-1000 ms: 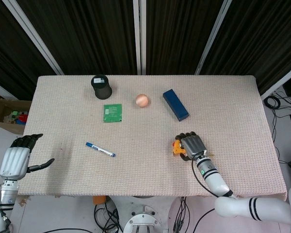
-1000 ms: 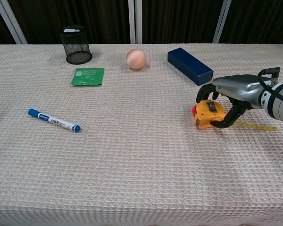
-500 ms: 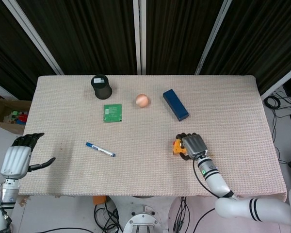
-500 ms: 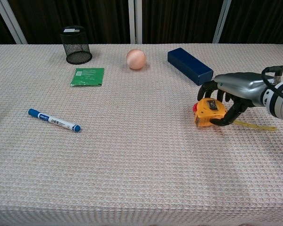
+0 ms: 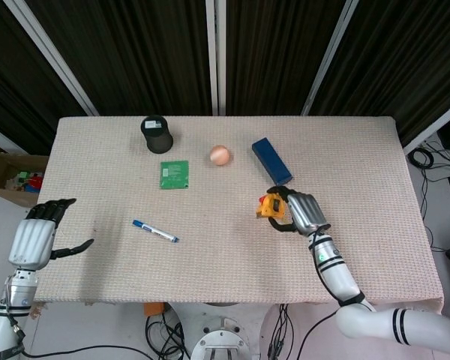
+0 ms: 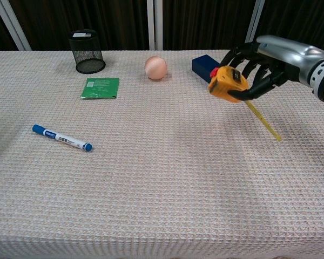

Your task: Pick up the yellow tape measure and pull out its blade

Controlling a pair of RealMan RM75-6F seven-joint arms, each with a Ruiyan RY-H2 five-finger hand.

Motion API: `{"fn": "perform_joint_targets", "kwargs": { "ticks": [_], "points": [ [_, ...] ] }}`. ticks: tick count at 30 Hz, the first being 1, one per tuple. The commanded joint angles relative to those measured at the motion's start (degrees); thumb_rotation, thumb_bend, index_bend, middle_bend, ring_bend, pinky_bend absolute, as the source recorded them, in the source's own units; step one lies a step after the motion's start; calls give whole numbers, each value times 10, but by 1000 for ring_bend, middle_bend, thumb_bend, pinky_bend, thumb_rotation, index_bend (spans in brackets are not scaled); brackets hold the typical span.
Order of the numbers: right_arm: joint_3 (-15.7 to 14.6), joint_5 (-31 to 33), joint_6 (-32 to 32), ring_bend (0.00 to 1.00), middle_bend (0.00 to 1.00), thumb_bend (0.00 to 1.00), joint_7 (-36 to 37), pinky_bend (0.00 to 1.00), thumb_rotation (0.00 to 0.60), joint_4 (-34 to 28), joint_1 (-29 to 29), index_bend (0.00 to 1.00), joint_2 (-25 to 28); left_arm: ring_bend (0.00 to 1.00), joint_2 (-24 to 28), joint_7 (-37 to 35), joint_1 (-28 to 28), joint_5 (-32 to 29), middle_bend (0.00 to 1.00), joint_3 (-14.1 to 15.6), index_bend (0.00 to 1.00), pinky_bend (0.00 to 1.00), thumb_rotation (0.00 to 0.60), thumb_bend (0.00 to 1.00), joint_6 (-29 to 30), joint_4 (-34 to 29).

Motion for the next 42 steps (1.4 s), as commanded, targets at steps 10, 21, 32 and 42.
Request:
{"fn": "perform_joint_targets", "kwargs": {
  "ticks": [10, 21, 32, 42],
  "points": [
    [121, -20, 46, 459, 499, 333, 141, 474, 600, 76, 45, 631, -217, 206, -37, 65, -62, -19, 246, -66, 198, 262, 600, 32, -15, -56],
    [175, -33, 66, 459, 499, 338, 235, 474, 600, 190, 82, 632, -347, 295, -125, 158, -162, -44, 311, -149, 264, 401, 600, 63, -34, -95],
    [198, -29, 50, 459, 499, 339, 271, 474, 600, 215, 86, 632, -374, 426, -177, 193, -218, -58, 453, -164, 427, 547, 496, 99, -45, -97],
    [200, -36, 41, 458, 499, 339, 278, 474, 600, 223, 85, 632, -380, 456, -223, 197, -251, -71, 486, -160, 460, 575, 470, 126, -54, -57]
  ]
}}
